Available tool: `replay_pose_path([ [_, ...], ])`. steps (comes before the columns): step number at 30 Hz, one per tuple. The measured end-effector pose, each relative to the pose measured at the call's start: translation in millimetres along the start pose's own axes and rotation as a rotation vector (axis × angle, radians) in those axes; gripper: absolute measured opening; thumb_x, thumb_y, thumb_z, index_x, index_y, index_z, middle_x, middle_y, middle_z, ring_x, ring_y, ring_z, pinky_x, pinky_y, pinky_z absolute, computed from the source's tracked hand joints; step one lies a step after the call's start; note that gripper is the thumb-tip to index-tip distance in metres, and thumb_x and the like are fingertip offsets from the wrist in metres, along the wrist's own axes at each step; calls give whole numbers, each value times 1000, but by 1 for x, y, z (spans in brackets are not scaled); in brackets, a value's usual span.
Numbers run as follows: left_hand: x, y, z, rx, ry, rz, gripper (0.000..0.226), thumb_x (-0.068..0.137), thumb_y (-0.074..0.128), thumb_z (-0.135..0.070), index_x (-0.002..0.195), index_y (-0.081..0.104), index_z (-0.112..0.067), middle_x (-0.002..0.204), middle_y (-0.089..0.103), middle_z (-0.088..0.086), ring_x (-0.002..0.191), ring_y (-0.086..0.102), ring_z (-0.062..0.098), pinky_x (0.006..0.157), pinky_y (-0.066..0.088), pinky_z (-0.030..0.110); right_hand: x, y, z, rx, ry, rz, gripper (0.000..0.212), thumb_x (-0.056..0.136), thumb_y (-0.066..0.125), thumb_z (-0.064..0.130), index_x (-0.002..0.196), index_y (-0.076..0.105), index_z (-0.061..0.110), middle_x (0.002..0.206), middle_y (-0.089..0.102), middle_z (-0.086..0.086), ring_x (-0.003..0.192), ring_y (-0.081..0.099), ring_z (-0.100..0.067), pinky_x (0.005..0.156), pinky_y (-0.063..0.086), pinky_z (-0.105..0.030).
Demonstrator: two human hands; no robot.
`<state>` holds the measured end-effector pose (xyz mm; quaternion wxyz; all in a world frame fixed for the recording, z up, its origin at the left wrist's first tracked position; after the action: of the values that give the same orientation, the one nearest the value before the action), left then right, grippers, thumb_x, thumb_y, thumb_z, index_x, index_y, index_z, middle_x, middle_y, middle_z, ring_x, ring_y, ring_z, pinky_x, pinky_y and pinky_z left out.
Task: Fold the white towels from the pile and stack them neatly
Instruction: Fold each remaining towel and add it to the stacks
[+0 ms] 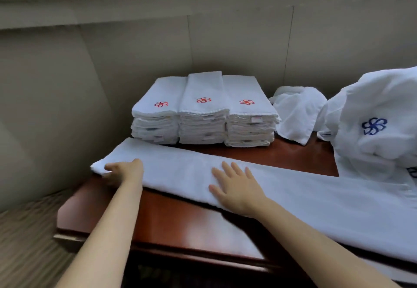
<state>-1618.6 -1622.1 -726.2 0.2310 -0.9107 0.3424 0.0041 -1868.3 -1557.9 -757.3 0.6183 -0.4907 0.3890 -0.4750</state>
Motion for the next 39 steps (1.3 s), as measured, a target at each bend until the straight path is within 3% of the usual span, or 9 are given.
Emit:
replay_pose_path([
  [4,41,-21,2,-241,-158,13,68,92,52,-14,149,17,1,151,29,21,133,39,34,109,33,44,4,2,-2,-4,6,6,58,97,22,54,150,16,31,160,2,-2,147,-1,-22,116,-2,-48],
  [7,40,-24,2,-371,-245,113,55,84,62,-7,135,40,-7,91,63,11,67,57,15,58,47,28,3,3,-4,-1,-13,-10,57,97,22,54,149,17,32,160,3,-2,147,0,-22,116,-1,-47],
  [10,34,-21,1,-294,-209,214,33,84,65,-10,114,52,-13,67,49,1,55,45,9,47,33,22,3,2,-5,23,-20,-18,55,97,25,53,148,22,33,160,6,0,147,2,-21,116,0,-46],
  [19,-57,-10,-48,-109,588,141,59,74,64,-12,129,42,-6,126,54,14,111,55,30,84,42,31,-4,-40,-20,879,145,-97,28,98,44,40,110,64,24,117,63,4,106,57,-13,84,43,-26],
  [23,-126,2,-46,266,1103,662,41,73,63,-19,110,52,-34,78,56,-16,78,56,17,68,42,28,-18,-65,-44,1695,373,-20,60,95,27,63,112,60,16,113,68,-12,99,67,-31,78,52,-42],
  [26,-162,13,-28,546,1155,1147,35,78,68,-21,109,63,-37,72,57,-17,68,52,0,68,41,12,-32,-69,-72,1947,487,-62,75,92,26,67,110,67,7,107,69,-19,94,69,-36,79,51,-45],
  [31,-160,20,-25,547,1103,1129,18,88,61,-26,103,69,-34,81,60,-15,69,53,-1,67,38,4,-60,-59,-78,1514,674,-19,15,90,60,13,97,66,2,79,72,-14,65,70,-26,59,55,-32],
  [36,-145,23,-39,450,1096,884,19,93,53,-24,105,66,-31,91,59,-18,84,53,-1,68,34,4,-81,-79,-87,1312,568,-213,17,87,52,-11,91,65,0,82,66,-15,69,64,-25,72,54,-35],
  [39,-145,34,-46,439,1116,819,23,95,52,-22,115,64,-24,107,61,-6,99,53,8,79,35,18,-111,-113,-123,1276,572,-383,13,85,55,-8,82,66,0,67,69,-12,54,66,-21,53,56,-28],
])
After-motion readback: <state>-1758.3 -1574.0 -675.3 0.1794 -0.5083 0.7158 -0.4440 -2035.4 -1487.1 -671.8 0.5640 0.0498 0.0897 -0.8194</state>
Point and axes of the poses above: each hand's wrist, its own x-axis towards the middle knuckle, its own y-axis out of the palm, z = x × y, the point moved 1 cm from there along x, towards the middle knuckle
